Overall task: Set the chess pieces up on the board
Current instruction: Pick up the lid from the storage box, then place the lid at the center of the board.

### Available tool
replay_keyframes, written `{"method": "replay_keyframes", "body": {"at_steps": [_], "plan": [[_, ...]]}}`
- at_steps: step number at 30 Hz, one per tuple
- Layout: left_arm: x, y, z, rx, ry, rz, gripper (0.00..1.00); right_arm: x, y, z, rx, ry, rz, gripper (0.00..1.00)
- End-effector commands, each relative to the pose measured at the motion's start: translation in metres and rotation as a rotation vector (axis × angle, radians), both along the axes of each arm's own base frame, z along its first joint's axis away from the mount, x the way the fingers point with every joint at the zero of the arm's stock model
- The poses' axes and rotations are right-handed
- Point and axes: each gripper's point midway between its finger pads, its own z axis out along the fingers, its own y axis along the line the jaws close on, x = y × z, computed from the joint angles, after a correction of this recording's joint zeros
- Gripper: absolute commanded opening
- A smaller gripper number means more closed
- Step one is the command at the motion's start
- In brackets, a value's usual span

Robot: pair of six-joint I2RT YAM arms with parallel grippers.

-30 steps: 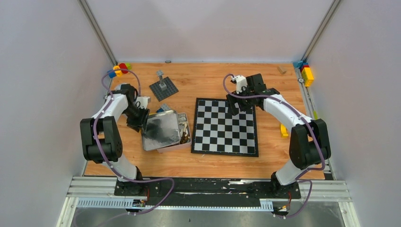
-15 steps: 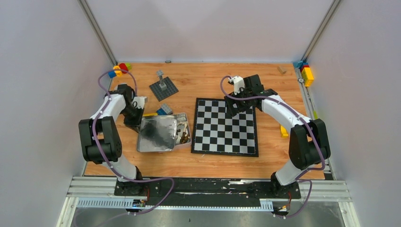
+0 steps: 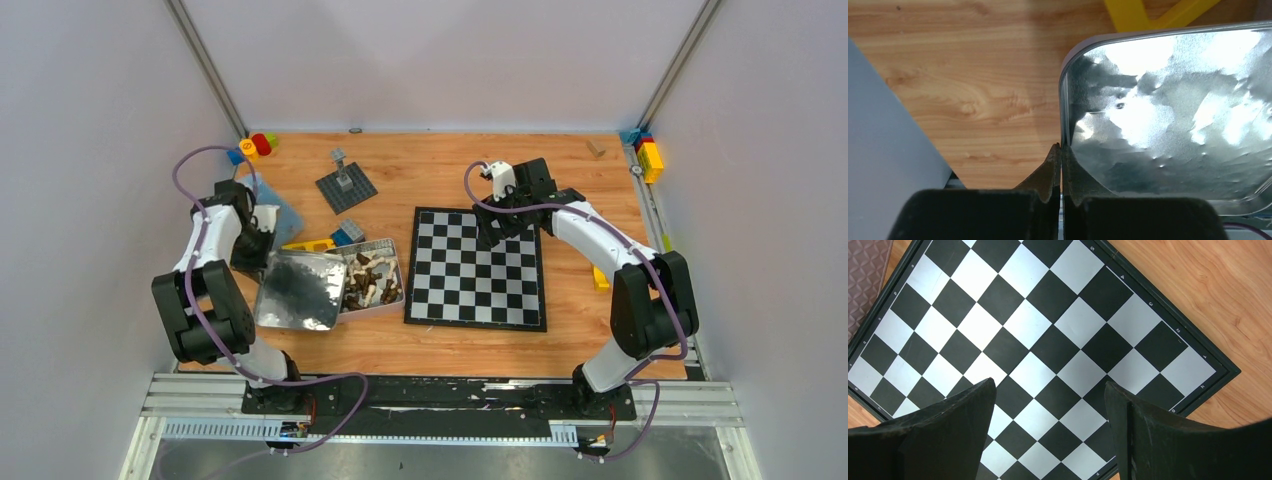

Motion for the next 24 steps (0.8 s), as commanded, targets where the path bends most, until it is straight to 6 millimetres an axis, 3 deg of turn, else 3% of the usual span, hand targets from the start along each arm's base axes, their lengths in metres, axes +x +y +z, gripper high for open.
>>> {"method": "replay_keyframes", "body": {"at_steps": [1, 7, 16, 17, 21, 24], "plan": [[-0.009, 0.041, 0.023, 0.091, -0.024, 0.024, 0.0, 0.006, 0.003, 0.004, -0.003, -0.046, 0.019, 0.81], [-0.014, 0.072, 0.026, 0.137, -0.019, 0.068, 0.0, 0.004, 0.004, 0.003, 0.0, -0.046, 0.027, 0.81], [-0.012, 0.067, 0.009, 0.094, -0.009, 0.081, 0.02, 0.003, 0.009, 0.01, 0.009, -0.062, 0.05, 0.81], [-0.011, 0.066, 0.008, 0.088, -0.011, 0.082, 0.04, 0.003, 0.01, 0.01, 0.009, -0.064, 0.054, 0.81], [-0.008, 0.064, 0.015, 0.082, -0.048, 0.083, 0.31, 0.001, 0.015, 0.012, 0.007, -0.071, 0.075, 0.81], [-0.003, 0.065, 0.037, 0.111, -0.132, 0.077, 0.48, 0.002, 0.017, 0.017, 0.007, -0.083, 0.089, 0.81]]}}
